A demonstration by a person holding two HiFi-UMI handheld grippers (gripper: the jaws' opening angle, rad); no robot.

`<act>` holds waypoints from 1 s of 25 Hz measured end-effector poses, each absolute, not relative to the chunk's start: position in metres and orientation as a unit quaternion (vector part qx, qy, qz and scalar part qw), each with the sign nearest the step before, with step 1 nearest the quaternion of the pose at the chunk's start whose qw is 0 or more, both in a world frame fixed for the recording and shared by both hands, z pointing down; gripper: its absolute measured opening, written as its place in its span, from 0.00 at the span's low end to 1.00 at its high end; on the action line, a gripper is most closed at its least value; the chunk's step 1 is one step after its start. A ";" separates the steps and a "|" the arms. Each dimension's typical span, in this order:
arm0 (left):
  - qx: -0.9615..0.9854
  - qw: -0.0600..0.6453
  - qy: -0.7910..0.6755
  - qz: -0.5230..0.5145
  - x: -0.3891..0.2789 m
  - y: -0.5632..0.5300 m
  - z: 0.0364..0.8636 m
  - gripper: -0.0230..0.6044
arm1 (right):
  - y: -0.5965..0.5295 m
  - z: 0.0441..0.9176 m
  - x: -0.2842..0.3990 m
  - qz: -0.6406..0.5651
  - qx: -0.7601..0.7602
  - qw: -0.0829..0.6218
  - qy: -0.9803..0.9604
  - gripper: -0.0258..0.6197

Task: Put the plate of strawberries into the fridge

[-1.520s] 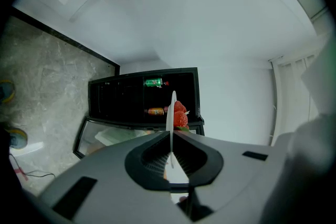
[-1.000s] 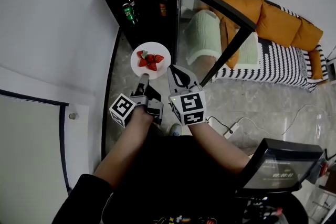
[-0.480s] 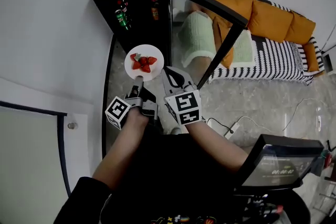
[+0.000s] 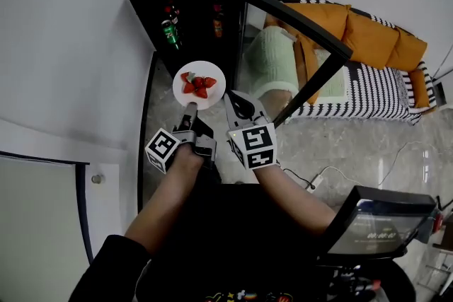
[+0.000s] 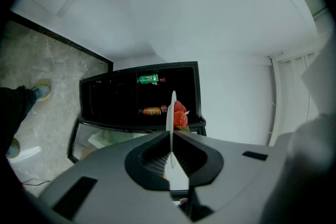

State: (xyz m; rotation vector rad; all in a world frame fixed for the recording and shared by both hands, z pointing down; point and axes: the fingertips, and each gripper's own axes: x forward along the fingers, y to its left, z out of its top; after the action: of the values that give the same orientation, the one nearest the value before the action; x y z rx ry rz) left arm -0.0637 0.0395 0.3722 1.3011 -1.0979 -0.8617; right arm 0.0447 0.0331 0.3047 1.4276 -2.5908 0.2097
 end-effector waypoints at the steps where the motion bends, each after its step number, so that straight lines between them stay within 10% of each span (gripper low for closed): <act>1: 0.557 0.579 -0.469 -0.366 -0.065 0.034 0.372 0.07 | 0.027 0.305 0.043 0.072 0.481 0.087 -0.869 0.05; 25: 0.541 0.626 -0.454 -0.329 -0.117 -0.080 0.390 0.07 | -0.095 0.319 -0.021 0.107 0.502 0.112 -0.851 0.05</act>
State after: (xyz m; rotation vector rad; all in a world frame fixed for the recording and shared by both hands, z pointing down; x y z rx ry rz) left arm -0.1169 -0.0805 0.3899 1.2418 -1.0410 -0.7557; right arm -0.0206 -0.0945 0.3186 1.4730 -2.4981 0.3154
